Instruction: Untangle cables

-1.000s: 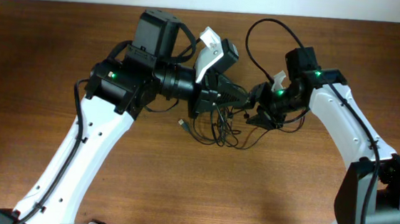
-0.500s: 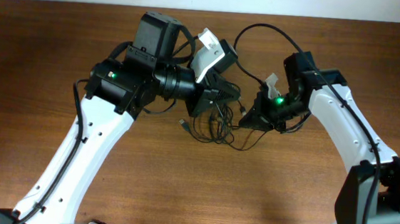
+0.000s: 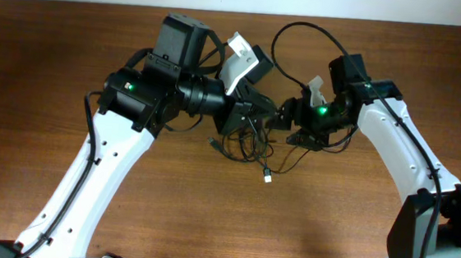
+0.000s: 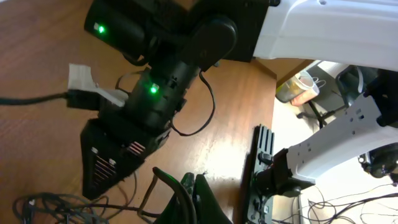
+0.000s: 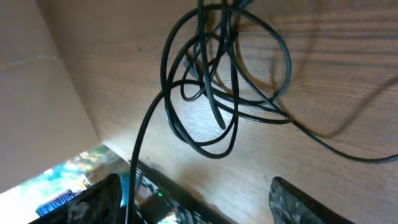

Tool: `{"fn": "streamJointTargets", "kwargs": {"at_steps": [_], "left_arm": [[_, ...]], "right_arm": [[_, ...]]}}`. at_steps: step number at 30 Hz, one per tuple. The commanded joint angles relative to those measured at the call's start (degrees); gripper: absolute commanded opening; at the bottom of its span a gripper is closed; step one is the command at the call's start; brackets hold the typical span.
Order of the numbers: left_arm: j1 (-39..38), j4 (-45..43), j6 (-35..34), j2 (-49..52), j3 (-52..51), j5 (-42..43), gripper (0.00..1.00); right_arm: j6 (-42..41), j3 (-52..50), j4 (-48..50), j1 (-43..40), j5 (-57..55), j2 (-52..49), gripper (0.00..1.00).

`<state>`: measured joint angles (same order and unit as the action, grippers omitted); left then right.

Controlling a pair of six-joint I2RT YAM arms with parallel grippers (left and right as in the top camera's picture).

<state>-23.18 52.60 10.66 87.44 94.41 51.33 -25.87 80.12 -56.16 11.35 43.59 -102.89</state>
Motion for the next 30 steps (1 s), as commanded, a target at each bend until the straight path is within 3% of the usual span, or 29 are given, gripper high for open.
{"fn": "streamJointTargets", "kwargs": {"at_steps": [1,7,9,14,17,20,23,24,26,27,29,30], "left_arm": [[0.1,1.8,0.8,0.0,0.1,0.3,0.0],[-0.1,2.8,0.8,0.0,0.1,5.0,0.0],[-0.1,2.8,0.8,0.0,0.1,5.0,0.0],[-0.1,4.0,0.8,0.0,0.1,2.2,0.0],[-0.1,6.5,0.8,0.0,0.1,-0.2,0.0],[-0.1,10.2,0.8,0.0,0.1,-3.3,0.0],[-0.1,14.7,0.8,0.0,0.0,-9.2,0.22],[-0.1,15.7,0.8,0.0,-0.5,-11.0,0.42],[-0.1,16.0,0.8,0.0,-2.3,-12.9,0.55],[-0.1,16.0,0.8,0.0,-3.0,-14.4,0.88],[-0.1,15.9,0.8,0.0,-3.7,-16.9,0.99],[-0.1,15.7,0.5,0.0,-4.0,-18.0,0.99]], "right_arm": [[-6.9,-0.5,0.3,0.3,-0.3,1.3,0.76],[-9.2,-0.5,3.1,5.7,-0.3,1.3,0.75],[-9.1,-0.5,4.5,8.0,-0.9,1.3,0.64],[-7.1,-0.5,3.0,8.9,-13.5,1.3,0.15],[-6.9,-0.5,1.2,8.8,-20.5,1.3,0.04],[-2.6,-0.4,1.1,8.8,-21.6,1.3,0.04],[4.1,2.2,-0.1,8.5,-17.3,2.4,0.04],[8.0,4.9,-1.9,8.4,-15.5,3.5,0.04],[13.7,12.6,-8.5,8.4,-15.8,6.2,0.04],[15.2,15.8,-11.0,8.4,-15.7,7.0,0.04],[17.3,20.6,-14.5,8.4,-15.7,8.1,0.04],[18.4,23.6,-16.3,8.4,-15.8,8.8,0.04]]}}
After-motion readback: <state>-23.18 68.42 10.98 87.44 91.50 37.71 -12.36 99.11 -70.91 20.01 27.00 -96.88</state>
